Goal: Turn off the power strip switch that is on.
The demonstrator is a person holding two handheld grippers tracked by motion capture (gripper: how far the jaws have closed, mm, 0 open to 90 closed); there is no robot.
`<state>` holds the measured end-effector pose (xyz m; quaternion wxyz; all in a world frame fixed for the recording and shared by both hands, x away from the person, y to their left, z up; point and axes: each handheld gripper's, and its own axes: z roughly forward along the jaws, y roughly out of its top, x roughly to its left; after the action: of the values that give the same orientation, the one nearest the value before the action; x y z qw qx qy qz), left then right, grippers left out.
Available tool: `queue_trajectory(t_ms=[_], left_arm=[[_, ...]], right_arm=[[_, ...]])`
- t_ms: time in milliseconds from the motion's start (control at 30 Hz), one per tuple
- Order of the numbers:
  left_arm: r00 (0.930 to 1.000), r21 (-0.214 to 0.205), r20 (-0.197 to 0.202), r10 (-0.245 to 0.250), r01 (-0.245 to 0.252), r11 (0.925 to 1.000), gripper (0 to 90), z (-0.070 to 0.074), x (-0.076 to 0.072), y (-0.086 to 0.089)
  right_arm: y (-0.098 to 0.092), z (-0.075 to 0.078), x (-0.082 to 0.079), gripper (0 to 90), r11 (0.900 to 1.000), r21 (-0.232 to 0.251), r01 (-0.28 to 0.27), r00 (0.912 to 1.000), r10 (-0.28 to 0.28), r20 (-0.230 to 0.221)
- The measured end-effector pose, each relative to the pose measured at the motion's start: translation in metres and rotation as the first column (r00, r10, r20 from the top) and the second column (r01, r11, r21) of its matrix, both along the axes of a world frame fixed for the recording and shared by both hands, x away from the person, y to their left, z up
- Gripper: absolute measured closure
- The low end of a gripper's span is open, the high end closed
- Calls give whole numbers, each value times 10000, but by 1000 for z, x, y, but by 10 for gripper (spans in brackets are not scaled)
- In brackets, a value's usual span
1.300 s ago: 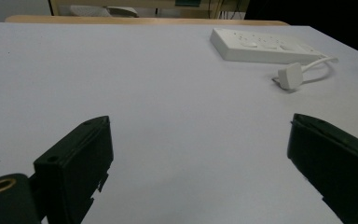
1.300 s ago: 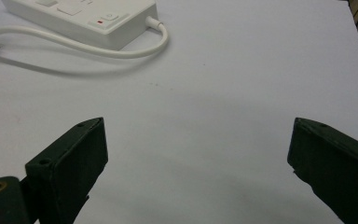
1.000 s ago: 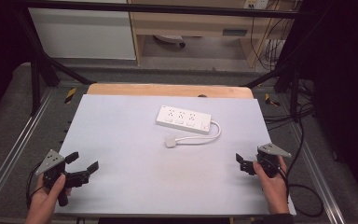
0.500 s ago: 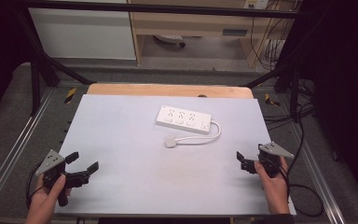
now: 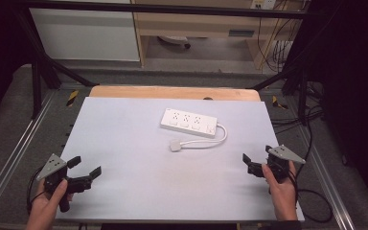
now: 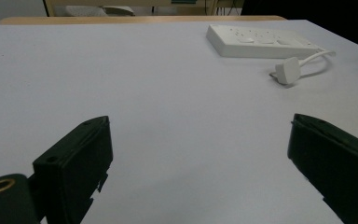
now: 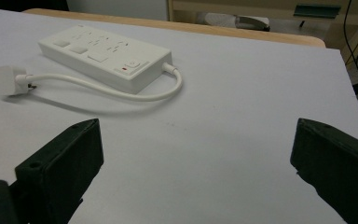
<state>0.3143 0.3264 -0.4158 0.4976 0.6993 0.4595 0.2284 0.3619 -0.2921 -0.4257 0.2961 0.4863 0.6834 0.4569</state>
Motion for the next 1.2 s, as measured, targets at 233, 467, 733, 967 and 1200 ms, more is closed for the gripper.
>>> queue_trajectory(t_ms=[233,467,733,967,1200], left_arm=[[10000,27,-13,22,-22,10000,64,0,0,0],[10000,105,-67,-25,25,9999,64,0,0,1],[10000,146,-90,-31,33,9999,64,-2,0,0],[9999,166,-147,39,-37,9999,63,-2,1,0],[9999,209,-156,40,-37,9998,63,-3,1,0]], right_arm=[[0,2,-1,27,9994,309,-121,9998,127,-183],[3,7,-2,21,9996,267,2,9993,7,-368],[8,20,0,37,9982,258,534,9971,-519,-553],[16,36,7,41,9998,177,97,9983,-87,-569],[25,48,21,44,9999,39,-167,9985,169,-525]])
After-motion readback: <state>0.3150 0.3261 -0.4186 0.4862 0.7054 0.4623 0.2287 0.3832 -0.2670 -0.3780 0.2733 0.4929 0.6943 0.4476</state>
